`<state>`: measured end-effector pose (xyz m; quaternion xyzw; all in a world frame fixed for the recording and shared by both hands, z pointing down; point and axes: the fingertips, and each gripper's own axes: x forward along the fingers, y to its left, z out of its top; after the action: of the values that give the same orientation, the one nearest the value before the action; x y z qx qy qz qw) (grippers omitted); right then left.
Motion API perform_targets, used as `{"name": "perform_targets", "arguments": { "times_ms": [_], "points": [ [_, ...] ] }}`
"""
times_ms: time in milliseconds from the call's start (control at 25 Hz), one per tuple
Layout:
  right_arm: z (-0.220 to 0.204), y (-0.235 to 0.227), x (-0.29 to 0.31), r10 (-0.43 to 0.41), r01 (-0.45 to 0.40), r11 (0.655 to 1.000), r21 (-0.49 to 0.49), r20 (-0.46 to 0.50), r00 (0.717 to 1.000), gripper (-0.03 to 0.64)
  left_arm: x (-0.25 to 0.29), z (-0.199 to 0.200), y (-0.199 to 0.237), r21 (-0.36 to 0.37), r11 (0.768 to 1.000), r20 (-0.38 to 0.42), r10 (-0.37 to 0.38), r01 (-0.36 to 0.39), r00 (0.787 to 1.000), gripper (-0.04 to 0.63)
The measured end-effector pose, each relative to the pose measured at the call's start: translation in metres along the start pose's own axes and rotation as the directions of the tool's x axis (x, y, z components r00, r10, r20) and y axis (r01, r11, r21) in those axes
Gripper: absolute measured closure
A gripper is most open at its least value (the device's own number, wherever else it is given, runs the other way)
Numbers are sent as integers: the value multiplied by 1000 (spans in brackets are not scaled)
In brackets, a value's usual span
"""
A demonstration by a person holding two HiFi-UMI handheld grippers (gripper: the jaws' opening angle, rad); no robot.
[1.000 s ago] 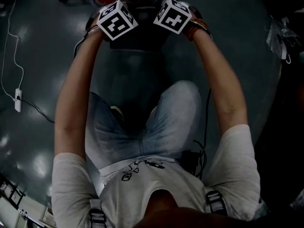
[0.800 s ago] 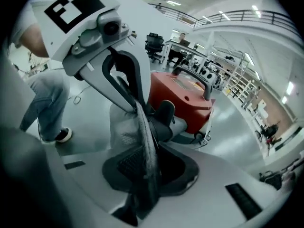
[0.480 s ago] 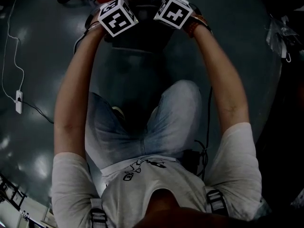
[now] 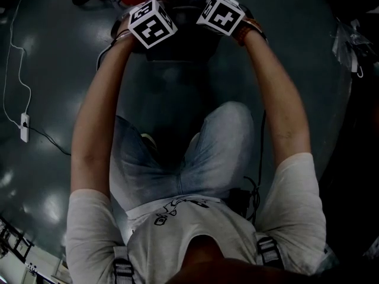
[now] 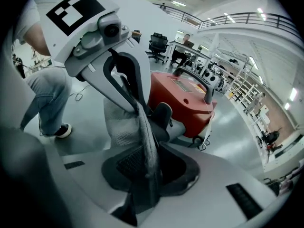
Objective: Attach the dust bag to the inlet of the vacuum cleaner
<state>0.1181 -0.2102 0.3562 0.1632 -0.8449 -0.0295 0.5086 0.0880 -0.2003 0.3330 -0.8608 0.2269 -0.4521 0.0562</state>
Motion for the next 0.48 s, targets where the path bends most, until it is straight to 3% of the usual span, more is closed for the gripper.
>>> {"name": "perform_targets", "arguments": {
  "times_ms": [160, 320, 480],
  "points": [
    [-2, 1, 2, -20, 18, 999, 40, 41, 999, 537, 1, 2, -3, 39, 999, -7, 10, -10, 1000, 558],
    [7, -1, 1, -62, 54, 991, -125, -57, 996, 534, -4, -5, -1, -32, 999, 7, 3, -3, 1000, 561],
    [5, 4, -12, -86, 86, 996, -35, 13, 996, 531, -13, 0, -6, -61, 997, 43, 56, -53, 998, 544]
  ]
}}
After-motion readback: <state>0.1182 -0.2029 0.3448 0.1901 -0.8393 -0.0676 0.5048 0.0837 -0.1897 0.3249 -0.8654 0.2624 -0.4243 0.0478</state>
